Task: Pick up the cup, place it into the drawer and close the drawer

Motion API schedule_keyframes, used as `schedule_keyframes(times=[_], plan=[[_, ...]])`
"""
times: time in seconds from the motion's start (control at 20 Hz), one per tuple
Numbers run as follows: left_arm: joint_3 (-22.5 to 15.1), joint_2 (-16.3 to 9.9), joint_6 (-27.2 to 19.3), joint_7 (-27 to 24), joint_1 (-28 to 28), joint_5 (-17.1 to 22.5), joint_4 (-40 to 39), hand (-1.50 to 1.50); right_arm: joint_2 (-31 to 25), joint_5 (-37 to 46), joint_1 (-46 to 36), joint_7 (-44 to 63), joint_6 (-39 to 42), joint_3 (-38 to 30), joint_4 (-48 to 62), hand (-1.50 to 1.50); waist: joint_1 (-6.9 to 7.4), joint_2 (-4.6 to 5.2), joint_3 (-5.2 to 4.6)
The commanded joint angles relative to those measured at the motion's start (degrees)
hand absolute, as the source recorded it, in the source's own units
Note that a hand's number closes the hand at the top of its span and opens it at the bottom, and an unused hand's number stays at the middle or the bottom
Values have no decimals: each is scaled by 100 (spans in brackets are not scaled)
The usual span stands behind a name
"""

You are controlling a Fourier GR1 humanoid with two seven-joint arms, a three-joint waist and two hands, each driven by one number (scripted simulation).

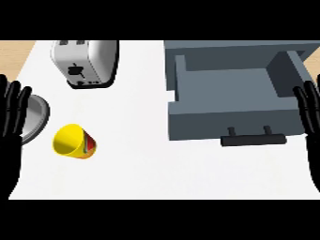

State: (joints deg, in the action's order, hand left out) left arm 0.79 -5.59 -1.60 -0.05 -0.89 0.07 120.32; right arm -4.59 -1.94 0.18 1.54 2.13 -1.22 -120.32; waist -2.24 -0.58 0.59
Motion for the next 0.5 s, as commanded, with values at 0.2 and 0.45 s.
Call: schedule_keyframes(times=[0.2, 0.45], plan=[[-422, 166, 145, 50, -94, -221, 116, -150, 42, 180, -95, -449, -60, -205, 354, -150, 230, 56, -58], [-7, 478, -71, 292, -64, 897, -600, -150, -295, 309, -164, 288, 188, 17, 98, -150, 210, 61, -62]])
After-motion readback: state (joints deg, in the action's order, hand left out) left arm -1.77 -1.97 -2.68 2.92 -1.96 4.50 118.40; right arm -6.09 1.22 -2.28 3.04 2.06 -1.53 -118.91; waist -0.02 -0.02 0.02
